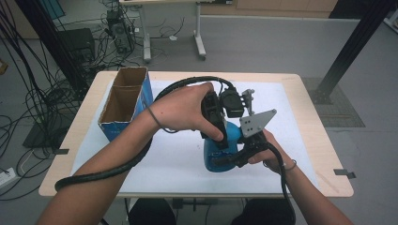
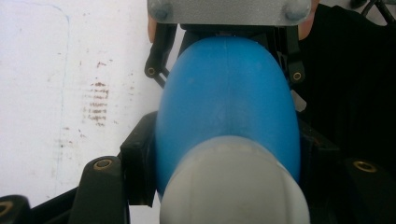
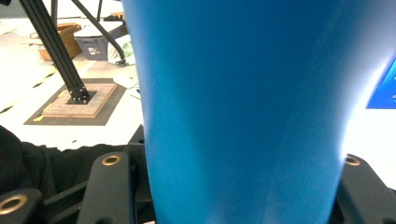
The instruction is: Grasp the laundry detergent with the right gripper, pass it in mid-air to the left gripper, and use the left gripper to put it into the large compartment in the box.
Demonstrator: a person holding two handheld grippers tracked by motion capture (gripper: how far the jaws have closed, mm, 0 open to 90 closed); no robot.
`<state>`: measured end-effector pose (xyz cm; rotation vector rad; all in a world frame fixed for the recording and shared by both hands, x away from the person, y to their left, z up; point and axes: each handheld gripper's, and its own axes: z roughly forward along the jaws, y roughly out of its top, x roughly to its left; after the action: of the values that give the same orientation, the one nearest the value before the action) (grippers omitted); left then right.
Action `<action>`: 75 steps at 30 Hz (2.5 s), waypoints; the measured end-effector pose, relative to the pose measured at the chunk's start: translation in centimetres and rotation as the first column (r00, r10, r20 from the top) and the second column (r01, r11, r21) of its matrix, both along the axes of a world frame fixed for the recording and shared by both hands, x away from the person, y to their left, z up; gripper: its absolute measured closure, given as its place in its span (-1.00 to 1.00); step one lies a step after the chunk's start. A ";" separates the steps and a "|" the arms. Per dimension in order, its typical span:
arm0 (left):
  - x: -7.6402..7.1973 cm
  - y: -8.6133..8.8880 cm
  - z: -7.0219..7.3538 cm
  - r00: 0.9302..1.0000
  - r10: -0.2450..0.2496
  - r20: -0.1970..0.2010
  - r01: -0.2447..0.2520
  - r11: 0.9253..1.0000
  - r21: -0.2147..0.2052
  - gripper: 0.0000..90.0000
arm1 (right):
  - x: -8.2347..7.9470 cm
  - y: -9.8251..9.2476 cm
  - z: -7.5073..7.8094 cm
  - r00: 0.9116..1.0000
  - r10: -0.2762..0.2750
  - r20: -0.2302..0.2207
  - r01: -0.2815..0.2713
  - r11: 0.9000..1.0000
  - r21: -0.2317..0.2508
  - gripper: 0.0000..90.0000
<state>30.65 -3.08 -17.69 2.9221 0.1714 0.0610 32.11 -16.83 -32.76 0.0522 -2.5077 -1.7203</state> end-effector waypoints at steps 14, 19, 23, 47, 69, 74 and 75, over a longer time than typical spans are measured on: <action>0.1 0.0 0.0 1.000 0.007 -0.002 -0.007 1.000 -0.001 -0.16 | 0.1 0.0 0.0 1.000 0.001 -0.001 -0.001 1.000 0.000 -0.04; 0.1 0.0 0.0 1.000 0.007 0.000 -0.007 1.000 0.000 -0.16 | 0.2 0.0 0.0 1.000 0.002 -0.002 -0.002 1.000 0.002 -0.04; 0.1 0.0 0.0 1.000 0.007 -0.001 -0.007 1.000 0.004 -0.16 | 0.2 0.0 0.0 1.000 0.003 -0.001 -0.003 1.000 0.005 -0.04; 0.1 0.0 0.3 1.000 0.006 0.007 -0.006 1.000 0.026 -0.16 | 0.3 0.2 0.2 1.000 0.001 0.008 -0.001 1.000 0.007 -0.04; 0.0 -0.1 0.4 1.000 0.013 0.022 -0.014 1.000 0.028 -0.15 | 0.1 0.4 -0.1 0.999 -0.025 0.028 0.024 0.999 0.041 -0.13; -0.1 -0.1 0.7 1.000 0.012 0.023 -0.013 0.999 0.035 -0.16 | -0.1 0.4 0.0 0.999 -0.030 0.032 0.029 0.999 0.031 -0.29; -0.1 0.0 0.7 1.000 0.014 0.022 -0.015 0.999 0.033 -0.16 | 0.0 0.4 0.0 0.999 -0.040 0.027 0.039 0.999 0.027 -0.34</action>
<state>30.58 -3.10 -17.00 2.9518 0.1894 0.0988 32.07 -16.47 -32.80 0.0284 -2.5218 -1.7797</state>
